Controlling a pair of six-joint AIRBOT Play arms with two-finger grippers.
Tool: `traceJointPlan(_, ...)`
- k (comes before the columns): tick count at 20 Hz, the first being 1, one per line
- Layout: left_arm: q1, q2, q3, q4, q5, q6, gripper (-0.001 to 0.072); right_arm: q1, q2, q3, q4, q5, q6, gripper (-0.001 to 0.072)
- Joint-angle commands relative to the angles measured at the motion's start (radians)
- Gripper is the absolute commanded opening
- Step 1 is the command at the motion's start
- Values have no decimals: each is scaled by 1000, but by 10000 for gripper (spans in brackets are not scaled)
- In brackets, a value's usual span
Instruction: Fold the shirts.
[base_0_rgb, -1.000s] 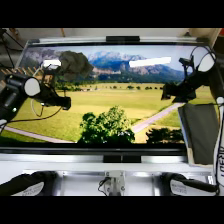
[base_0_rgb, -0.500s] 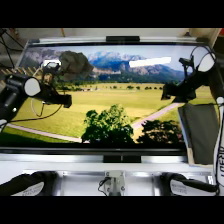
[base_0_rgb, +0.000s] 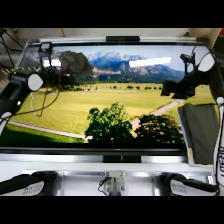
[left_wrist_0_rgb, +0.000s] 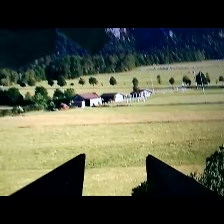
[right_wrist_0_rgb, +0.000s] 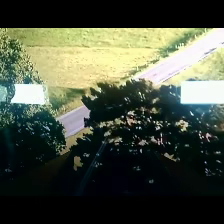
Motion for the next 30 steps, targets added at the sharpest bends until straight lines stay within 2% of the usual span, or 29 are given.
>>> traceJointPlan(1, 110, -216, 236, -5, 23, -21, 443, 1, -1, 1, 20, -46, 0, 590)
traceJointPlan(3, 183, -404, 460, -53, -105, -21, 445, 1, -1, 1, 61, -60, 0, 590)
traceJointPlan(6, 270, -643, 709, -224, -253, -22, 444, 1, -1, 1, 143, -73, 0, 590)
traceJointPlan(10, 333, -737, 675, -456, -166, -44, 450, 2, -1, 1, 193, -81, 0, 590)
traceJointPlan(11, 336, -750, 674, -472, -155, -17, 599, 2, -1, 1, 197, -80, 0, 590)
traceJointPlan(12, 336, -758, 675, -470, -145, -4, 720, 2, -1, 1, 201, -80, 0, 590)
traceJointPlan(15, 336, -770, 674, -426, -119, 13, 720, 2, -1, 1, 203, -80, 0, 590)
traceJointPlan(19, 336, -790, 673, -339, -87, -42, 720, 2, -1, 1, 203, -74, 0, 590)
traceJointPlan(23, 335, -822, 671, -337, -57, -67, 720, 2, -1, 1, 203, -73, 0, 590)
traceJointPlan(26, 330, -841, 671, -345, 10, -67, 707, 2, -1, 1, 203, -73, 0, 590)
traceJointPlan(27, 327, -845, 671, -352, 33, -66, 648, 2, -1, 1, 203, -73, 0, 590)
traceJointPlan(30, 311, -858, 671, -363, 93, -66, 390, 2, -1, 1, 204, -73, 0, 590)
